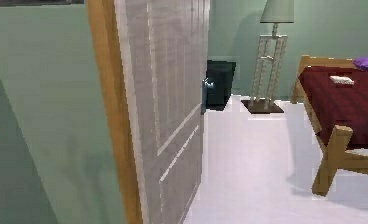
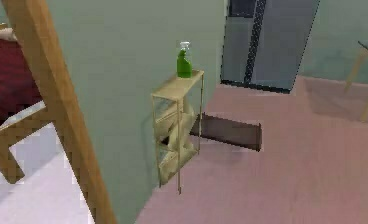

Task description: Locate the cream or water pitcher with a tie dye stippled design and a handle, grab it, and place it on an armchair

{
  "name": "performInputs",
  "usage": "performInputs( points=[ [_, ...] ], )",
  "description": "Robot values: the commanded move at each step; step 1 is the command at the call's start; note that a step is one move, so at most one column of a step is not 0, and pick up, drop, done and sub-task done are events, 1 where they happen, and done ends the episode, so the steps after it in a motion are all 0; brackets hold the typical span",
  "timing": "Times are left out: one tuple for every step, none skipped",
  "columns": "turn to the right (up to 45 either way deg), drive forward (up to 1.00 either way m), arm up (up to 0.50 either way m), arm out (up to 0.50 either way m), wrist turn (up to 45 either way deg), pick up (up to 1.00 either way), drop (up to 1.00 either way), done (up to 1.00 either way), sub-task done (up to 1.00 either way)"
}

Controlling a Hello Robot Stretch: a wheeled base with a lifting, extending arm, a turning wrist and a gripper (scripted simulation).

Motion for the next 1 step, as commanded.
performInputs(
  points=[
    [21.0, 0.00, 0.00, 0.00, 0.0, 0.00, 0.00, 0.00, 0.00]
  ],
)
